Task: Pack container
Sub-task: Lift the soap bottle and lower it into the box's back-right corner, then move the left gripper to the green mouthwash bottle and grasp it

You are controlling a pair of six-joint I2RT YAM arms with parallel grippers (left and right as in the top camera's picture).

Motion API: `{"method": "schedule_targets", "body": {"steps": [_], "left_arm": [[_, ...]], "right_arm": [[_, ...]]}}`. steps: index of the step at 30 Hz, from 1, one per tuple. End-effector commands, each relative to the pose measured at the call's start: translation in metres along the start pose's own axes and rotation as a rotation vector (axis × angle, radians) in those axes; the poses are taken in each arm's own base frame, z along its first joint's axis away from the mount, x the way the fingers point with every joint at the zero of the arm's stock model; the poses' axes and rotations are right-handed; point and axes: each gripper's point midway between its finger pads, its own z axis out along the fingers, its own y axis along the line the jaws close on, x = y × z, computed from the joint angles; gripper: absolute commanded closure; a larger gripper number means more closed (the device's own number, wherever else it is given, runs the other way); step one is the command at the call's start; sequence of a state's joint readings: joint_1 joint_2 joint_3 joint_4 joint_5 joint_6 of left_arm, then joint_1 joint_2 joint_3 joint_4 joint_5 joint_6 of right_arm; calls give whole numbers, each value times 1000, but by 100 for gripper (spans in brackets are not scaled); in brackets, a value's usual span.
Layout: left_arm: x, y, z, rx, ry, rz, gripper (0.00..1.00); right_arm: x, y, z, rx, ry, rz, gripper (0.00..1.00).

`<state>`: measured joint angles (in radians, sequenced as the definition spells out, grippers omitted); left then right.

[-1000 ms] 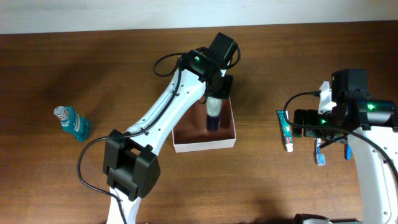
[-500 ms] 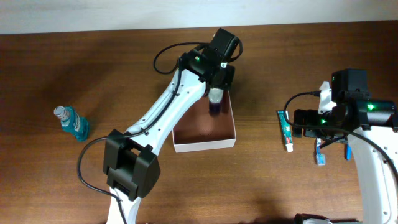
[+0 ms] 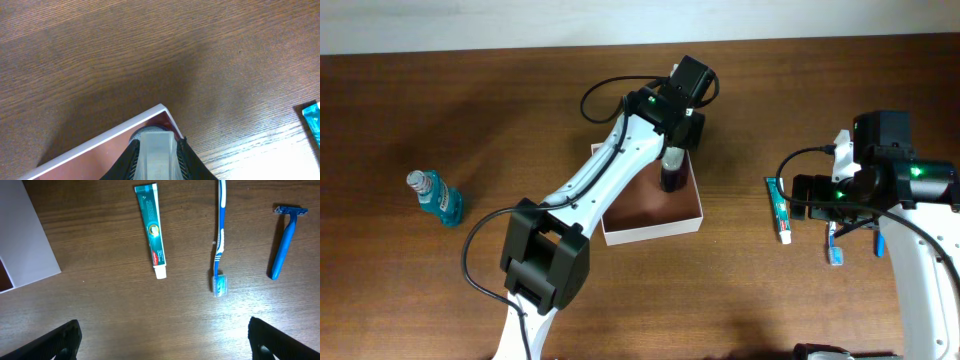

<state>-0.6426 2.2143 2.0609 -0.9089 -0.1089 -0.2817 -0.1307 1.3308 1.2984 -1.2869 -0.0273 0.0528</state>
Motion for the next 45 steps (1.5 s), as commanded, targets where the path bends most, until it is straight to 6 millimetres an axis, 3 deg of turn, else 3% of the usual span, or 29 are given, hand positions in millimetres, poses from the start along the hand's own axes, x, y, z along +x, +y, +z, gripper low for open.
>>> {"method": "schedule_targets", "body": {"steps": [1, 2, 4, 6, 11, 14, 19, 20, 21, 23, 29, 34, 40, 45], "left_arm": [[-5, -4, -5, 7, -15, -7, 75], [-4, -4, -5, 6, -11, -7, 70], [0, -3, -5, 1, 3, -5, 49], [3, -2, -5, -2, 15, -4, 39], [7, 0, -10, -7, 31, -2, 30], [-1, 0, -29, 2, -1, -5, 27], [-24, 1, -95, 32, -118, 31, 17], [-23, 19, -133, -6, -146, 8, 1], [-18, 34, -144, -48, -139, -43, 1], [-5, 66, -160, -131, -105, -147, 1], [58, 189, -198, -339, 103, -431, 1], [95, 277, -220, -438, 188, -591, 1], [131, 335, -230, -386, 251, -671, 1], [155, 357, -232, -312, 273, -737, 1]], "right_arm": [[-5, 1, -4, -12, -15, 15, 1], [-5, 1, -4, -13, -15, 15, 1], [-5, 1, -4, -13, -15, 15, 1], [-5, 0, -4, -12, -15, 15, 1], [-5, 1, -4, -12, -15, 15, 1], [-5, 1, -4, -12, -16, 15, 1], [-5, 1, -4, -12, -16, 15, 1], [-5, 0, -4, -12, -15, 15, 1], [-5, 0, -4, -12, -14, 15, 1], [-5, 0, -4, -11, -15, 15, 1], [-5, 0, -4, -11, -15, 15, 1], [-5, 0, -4, -12, -14, 15, 2], [-5, 0, -4, -11, -15, 15, 1], [-5, 0, -4, -11, -15, 15, 1]]}}
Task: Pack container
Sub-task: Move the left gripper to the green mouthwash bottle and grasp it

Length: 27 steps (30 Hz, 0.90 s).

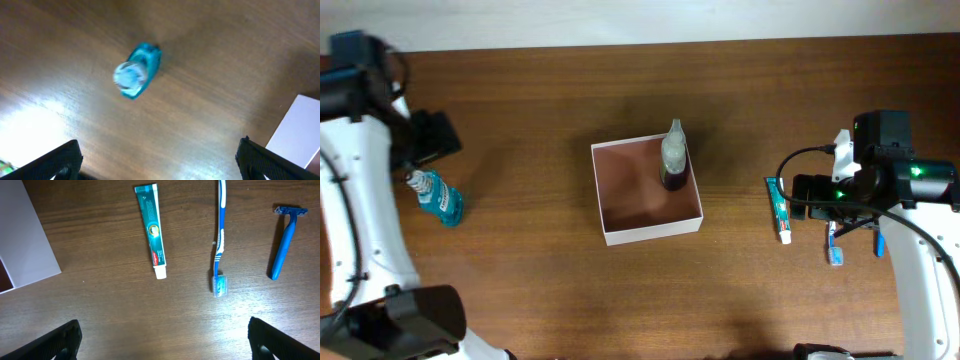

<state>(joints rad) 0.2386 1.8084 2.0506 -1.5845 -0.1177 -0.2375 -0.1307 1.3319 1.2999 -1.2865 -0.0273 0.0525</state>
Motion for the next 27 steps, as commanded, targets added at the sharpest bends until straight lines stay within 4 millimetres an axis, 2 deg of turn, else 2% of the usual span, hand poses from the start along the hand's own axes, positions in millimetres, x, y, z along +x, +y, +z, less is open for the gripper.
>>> {"method": "schedule_targets", "body": {"steps": [1, 5, 12, 19, 27], "left_arm": [[8, 19, 13, 93, 69, 17, 1], [13, 31, 34, 82, 106, 1, 0], [13, 29, 69, 80, 111, 12, 1], [8, 29, 89, 76, 83, 18, 1], [-4, 27, 99, 81, 50, 113, 3]], "right_arm": [[-4, 0, -4, -11, -14, 15, 1], [-4, 0, -4, -12, -14, 15, 1], [-4, 0, -4, -12, -11, 15, 1], [-3, 0, -4, -11, -8, 15, 1], [-2, 0, -4, -11, -6, 15, 1]]}}
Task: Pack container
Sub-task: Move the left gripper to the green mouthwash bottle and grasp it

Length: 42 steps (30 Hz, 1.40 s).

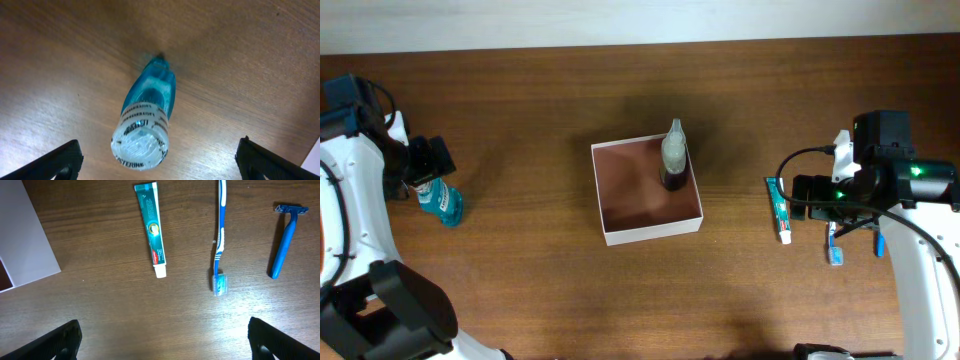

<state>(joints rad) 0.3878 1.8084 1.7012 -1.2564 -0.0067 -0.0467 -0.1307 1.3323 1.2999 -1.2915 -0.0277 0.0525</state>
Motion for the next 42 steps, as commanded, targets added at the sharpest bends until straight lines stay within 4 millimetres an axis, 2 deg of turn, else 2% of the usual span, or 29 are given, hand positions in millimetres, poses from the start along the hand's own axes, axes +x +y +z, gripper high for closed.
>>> {"method": "schedule_targets", "body": {"steps": [1, 17, 19, 20, 24, 28, 35, 42], "left_arm": [[-1, 0, 9, 7, 13, 86, 4], [-1, 0, 47, 12, 92, 195, 6], [-1, 0, 52, 13, 100, 195, 10], [0, 0, 58, 14, 116, 195, 18], [3, -1, 66, 19, 141, 194, 30], [3, -1, 66, 18, 141, 194, 35], [6, -1, 65, 20, 155, 194, 52], [7, -3, 65, 35, 159, 192, 62]], "right_arm": [[-4, 0, -4, -11, -12, 15, 1], [-3, 0, -4, -11, -11, 15, 2], [-3, 0, -4, -11, -11, 15, 2], [-3, 0, -4, -11, -11, 15, 2], [-3, 0, -4, -11, -11, 15, 1], [-3, 0, -4, -11, -11, 15, 1], [-3, 0, -4, -11, -11, 15, 1], [-3, 0, -4, -11, -11, 15, 1]]}}
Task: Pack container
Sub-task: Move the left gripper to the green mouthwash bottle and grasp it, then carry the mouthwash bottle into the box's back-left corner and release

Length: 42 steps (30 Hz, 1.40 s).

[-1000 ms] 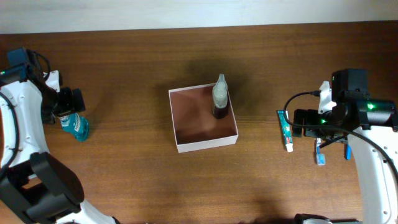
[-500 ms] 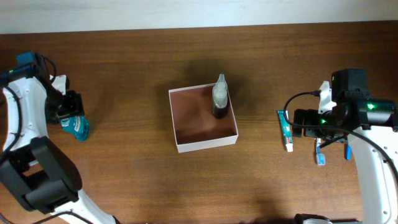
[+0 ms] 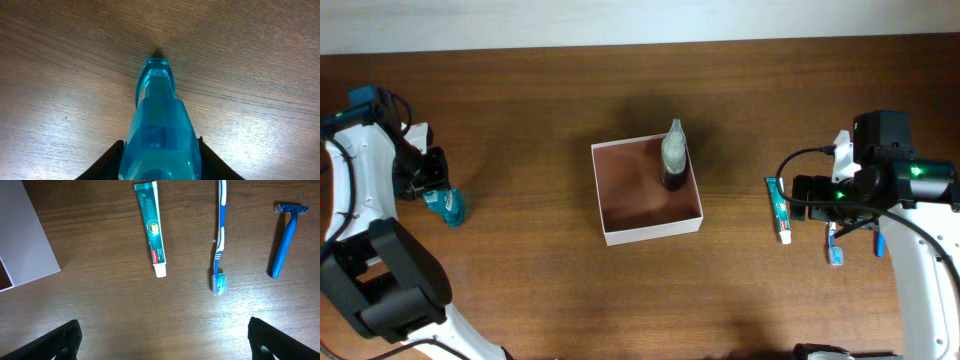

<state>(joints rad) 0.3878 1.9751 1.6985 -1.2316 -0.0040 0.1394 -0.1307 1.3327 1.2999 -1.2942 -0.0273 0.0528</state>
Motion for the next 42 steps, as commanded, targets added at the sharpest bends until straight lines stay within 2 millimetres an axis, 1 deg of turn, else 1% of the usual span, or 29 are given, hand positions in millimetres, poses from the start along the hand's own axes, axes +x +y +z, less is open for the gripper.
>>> {"method": "schedule_targets", "body": {"steps": [1, 2, 4, 5, 6, 9, 10, 13, 14, 16, 17, 18, 22, 25, 27, 28, 29, 30, 35, 38, 40, 42], "left_arm": [[2, -3, 4, 26, 12, 8, 66], [2, -3, 4, 26, 12, 4, 73], [2, -3, 4, 26, 12, -4, 82], [2, -3, 4, 25, 12, -13, 85], [3, -3, 4, 26, 15, -22, 90], [5, -5, 0, 29, 19, -33, 99], [4, -6, -3, 30, 14, -41, 99], [-1, -23, -29, 46, -45, -10, 100], [-4, -36, -50, 47, -93, 24, 99], [-3, -54, -74, 51, -143, 48, 100], [2, -74, -97, 61, -182, 72, 100], [6, -88, -108, 68, -201, 91, 100], [25, -147, -143, 113, -270, 207, 100], [38, -192, -159, 156, -316, 286, 100], [47, -223, -166, 189, -335, 330, 100], [49, -234, -167, 201, -343, 346, 100], [53, -255, -170, 227, -364, 375, 100], [53, -266, -171, 242, -376, 380, 100], [53, -302, -170, 288, -411, 412, 100], [51, -319, -157, 289, -395, 429, 100], [49, -326, -133, 265, -337, 407, 100], [48, -328, -118, 249, -300, 398, 100]], "right_arm": [[-4, 0, -4, -11, -14, 15, 1], [-4, 0, -4, -11, -14, 15, 1], [-4, 0, -4, -11, -14, 15, 1], [-4, 0, -4, -11, -14, 15, 1], [-4, 0, -4, -11, -14, 15, 1], [-4, 0, -4, -12, -14, 15, 2], [-4, 0, -4, -12, -14, 15, 1], [-4, 0, -4, -12, -14, 15, 1], [-4, 0, -4, -12, -14, 15, 1], [-4, 0, -4, -12, -14, 15, 1], [-4, 0, -4, -12, -14, 15, 1], [-4, 0, -4, -12, -14, 15, 1], [-4, 0, -4, -12, -14, 15, 1], [-4, 0, -4, -12, -14, 15, 1], [-4, 0, -4, -12, -13, 15, 1], [-4, 0, -4, -12, -13, 15, 1], [-3, 0, -4, -12, -11, 15, 1], [-3, 0, -4, -12, -10, 15, 1], [-3, 0, -4, -12, -10, 15, 1], [-3, 0, -4, -12, -10, 15, 2], [-2, 0, -4, -12, -7, 15, 1], [-2, 0, -4, -12, -6, 15, 2]]}}
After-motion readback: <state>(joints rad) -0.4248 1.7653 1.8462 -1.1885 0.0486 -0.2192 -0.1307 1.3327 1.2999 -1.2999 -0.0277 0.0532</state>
